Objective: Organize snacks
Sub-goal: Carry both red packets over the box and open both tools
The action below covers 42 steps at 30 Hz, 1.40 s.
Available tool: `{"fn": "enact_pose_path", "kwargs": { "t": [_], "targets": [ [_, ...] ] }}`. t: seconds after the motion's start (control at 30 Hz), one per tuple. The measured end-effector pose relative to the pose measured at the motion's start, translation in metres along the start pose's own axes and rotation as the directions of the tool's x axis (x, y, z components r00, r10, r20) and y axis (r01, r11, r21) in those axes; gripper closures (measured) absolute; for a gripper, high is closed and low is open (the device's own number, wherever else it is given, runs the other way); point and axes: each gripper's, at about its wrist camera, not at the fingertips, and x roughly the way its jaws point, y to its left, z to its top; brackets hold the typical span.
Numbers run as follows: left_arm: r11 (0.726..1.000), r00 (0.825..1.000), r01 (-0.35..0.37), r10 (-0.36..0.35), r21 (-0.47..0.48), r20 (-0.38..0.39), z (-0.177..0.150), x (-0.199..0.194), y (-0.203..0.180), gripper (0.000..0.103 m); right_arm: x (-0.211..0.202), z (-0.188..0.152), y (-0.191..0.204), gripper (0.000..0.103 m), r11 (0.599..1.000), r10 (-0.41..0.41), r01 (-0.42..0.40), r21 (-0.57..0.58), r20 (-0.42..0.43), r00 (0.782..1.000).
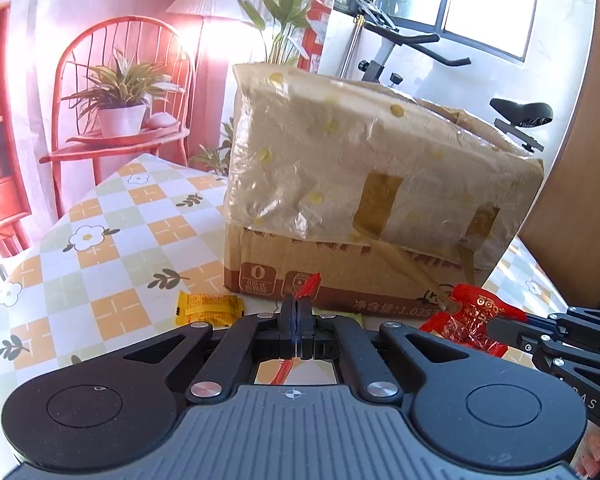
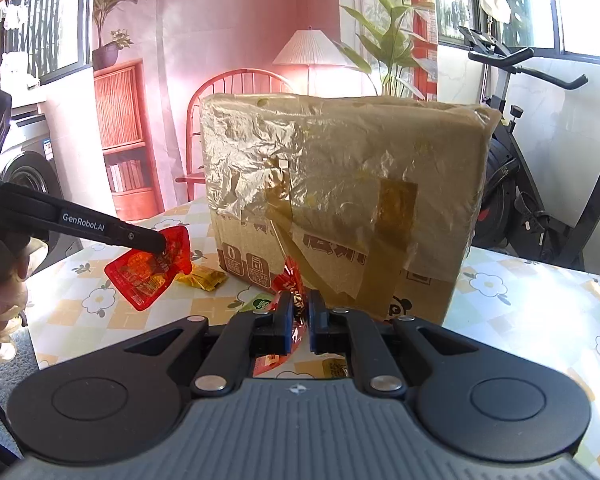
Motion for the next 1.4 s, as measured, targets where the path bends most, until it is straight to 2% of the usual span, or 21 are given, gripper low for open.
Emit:
{"fn": "enact_pose_path", "kwargs": {
  "t": [0.27,0.47,0.67,0.77,0.97,1.1,1.3,1.33,1.4],
  "targets": [
    [1.000,0.989,0.015,-0.018,0.024,0.145,0.046,-0.033,-0.005,0.102,-0.025,0.036,-0.004,0.095,0.998,-0.050,0.054,-0.026,0.134,0.990],
    [0.997,0.964,0.048,-0.061,0.055,0.259,0.096,-0.051,-0.018,0.101,-0.043,0.082,-0.015,0.095,0.995,-0.081,0.092,-0.035,0.243,0.967],
    [0.994,0.943,0.077,-0.098,0.080,0.317,0.149,-0.039,-0.037,0.101,-0.024,0.132,-0.032,0.095,0.987,-0.124,0.147,-0.067,0.271,0.955],
    [0.992,0.946,0.076,-0.102,0.097,0.307,0.170,-0.018,-0.045,0.101,-0.001,0.152,-0.047,0.095,0.984,-0.157,0.173,-0.047,0.248,0.956],
    [0.994,0.970,0.036,-0.060,0.105,0.236,0.195,0.038,-0.053,0.101,0.046,0.166,-0.070,0.095,0.978,-0.198,0.205,-0.026,0.166,0.966],
    [0.995,0.984,0.016,-0.033,0.094,0.177,0.195,0.068,-0.052,0.101,0.066,0.158,-0.083,0.095,0.976,-0.215,0.216,0.001,0.103,0.971],
    [0.993,0.994,0.004,-0.017,0.115,0.112,0.185,0.090,-0.050,0.100,0.079,0.142,-0.102,0.094,0.974,-0.226,0.225,0.037,0.025,0.974],
    [0.993,0.994,0.003,-0.015,0.117,0.106,0.184,0.091,-0.049,0.098,0.078,0.140,-0.104,0.093,0.974,-0.224,0.223,0.043,0.017,0.974],
    [0.994,0.996,0.017,-0.027,0.109,0.090,0.183,0.091,-0.045,0.083,0.075,0.139,-0.108,0.074,0.975,-0.213,0.212,0.061,0.012,0.977]
  ]
}}
